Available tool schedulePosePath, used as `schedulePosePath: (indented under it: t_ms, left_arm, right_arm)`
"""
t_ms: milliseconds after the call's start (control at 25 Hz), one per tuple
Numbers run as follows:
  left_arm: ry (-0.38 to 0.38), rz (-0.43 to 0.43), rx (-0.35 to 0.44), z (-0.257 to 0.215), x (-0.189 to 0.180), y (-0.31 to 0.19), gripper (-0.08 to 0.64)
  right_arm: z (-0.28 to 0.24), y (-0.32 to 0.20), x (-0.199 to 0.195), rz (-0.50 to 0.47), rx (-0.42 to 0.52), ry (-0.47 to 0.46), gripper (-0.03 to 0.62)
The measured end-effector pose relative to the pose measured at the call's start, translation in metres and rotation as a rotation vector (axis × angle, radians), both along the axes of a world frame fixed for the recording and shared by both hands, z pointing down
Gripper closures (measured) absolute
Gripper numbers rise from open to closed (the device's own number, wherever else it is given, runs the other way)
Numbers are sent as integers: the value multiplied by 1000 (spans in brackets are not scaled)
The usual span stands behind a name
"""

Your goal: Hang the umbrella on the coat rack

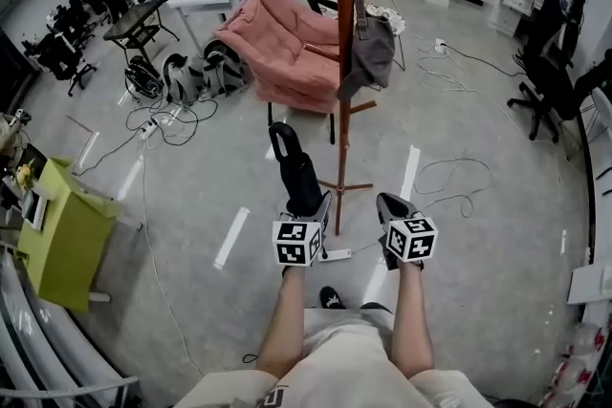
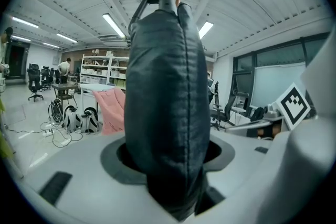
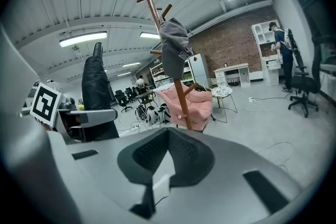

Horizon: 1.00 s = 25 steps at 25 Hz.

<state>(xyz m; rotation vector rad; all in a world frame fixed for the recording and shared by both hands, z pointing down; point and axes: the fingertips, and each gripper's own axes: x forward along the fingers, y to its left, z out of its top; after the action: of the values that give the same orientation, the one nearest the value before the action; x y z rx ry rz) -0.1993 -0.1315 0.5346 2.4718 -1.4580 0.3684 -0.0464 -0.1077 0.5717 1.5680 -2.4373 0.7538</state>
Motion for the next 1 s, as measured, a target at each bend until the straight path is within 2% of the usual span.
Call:
schedulePosePath:
  t_ms: [320, 520, 840, 1000]
  left_arm:
    - [-2, -37, -15, 4, -7, -34, 299]
    - [-78, -121, 9, 2, -21, -55, 299]
    - [-35, -283, 27, 7, -4, -84, 299]
    - [-8, -309, 6, 11, 10, -85, 299]
  right_arm:
    - [-1, -46, -2, -38, -16, 29, 588]
    - [-15, -80, -5, -80, 41, 83, 588]
    - [-28, -134, 6, -263, 99, 92, 588]
    - [-36, -142, 17, -311, 111, 81, 588]
